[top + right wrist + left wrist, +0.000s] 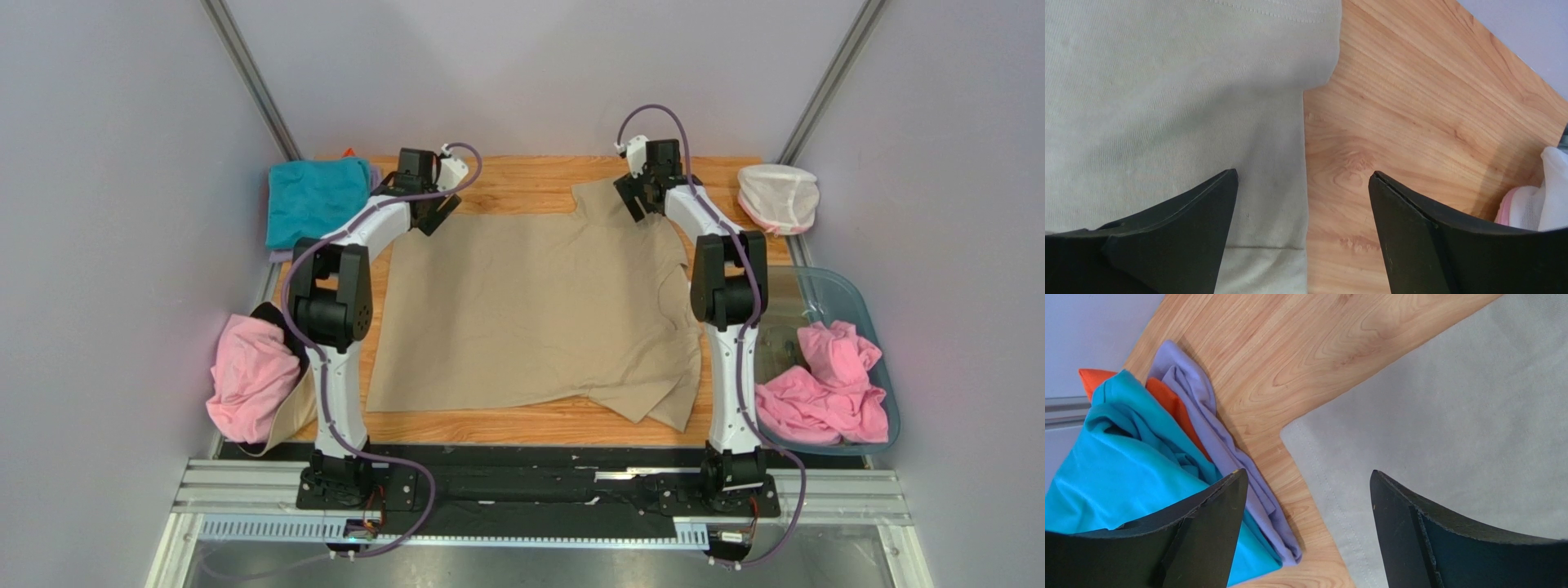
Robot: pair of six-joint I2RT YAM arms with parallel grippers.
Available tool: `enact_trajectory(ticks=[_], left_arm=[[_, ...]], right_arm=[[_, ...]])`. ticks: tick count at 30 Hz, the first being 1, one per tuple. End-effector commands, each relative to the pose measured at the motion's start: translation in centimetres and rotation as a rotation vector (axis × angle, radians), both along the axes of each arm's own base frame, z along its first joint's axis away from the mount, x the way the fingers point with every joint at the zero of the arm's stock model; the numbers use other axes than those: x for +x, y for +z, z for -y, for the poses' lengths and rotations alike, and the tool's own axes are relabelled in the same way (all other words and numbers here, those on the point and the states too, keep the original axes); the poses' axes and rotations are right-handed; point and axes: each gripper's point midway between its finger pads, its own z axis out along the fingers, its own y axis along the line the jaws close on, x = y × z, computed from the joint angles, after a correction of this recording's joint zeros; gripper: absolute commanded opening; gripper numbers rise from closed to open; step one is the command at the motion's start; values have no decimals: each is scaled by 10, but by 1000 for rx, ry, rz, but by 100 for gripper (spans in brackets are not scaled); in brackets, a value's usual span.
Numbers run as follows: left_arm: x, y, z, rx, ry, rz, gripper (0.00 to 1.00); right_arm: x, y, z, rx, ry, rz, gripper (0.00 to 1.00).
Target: Fold and stack the t-shirts
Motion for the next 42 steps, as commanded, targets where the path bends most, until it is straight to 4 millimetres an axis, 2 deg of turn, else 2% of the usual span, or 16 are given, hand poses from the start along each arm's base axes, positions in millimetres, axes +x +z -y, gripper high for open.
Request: enact_trajectory(ticks=[1, 5, 16, 23, 33, 34, 36, 37, 38, 42], left_arm=[[18, 14, 8, 42, -26, 61, 81], [19, -2, 8, 93, -40, 37, 81], [29, -20, -2, 207, -52, 24, 79], [40, -28, -3, 238, -56, 26, 78], [63, -28, -2, 259, -47, 53, 78], [68, -23, -2, 258, -43, 68, 78], [71, -29, -2, 264, -44, 63, 78], [76, -24, -1, 263, -43, 77, 78], [77, -31, -1, 267, -47, 68, 78], [84, -35, -1, 278, -40, 75, 78]], right_arm=[[31, 28, -10, 5, 32, 121, 83], [33, 16, -10, -21, 48, 108, 84], [29, -8, 6, -136, 48, 92, 84], [36, -11, 16, -184, 33, 105, 84], [49, -10, 24, -237, 26, 128, 84], [52, -7, 25, -240, 27, 138, 84], [53, -10, 27, -253, 26, 135, 84], [54, -11, 29, -258, 24, 135, 84], [56, -9, 29, -264, 21, 143, 84], [60, -10, 32, -285, 21, 149, 84]])
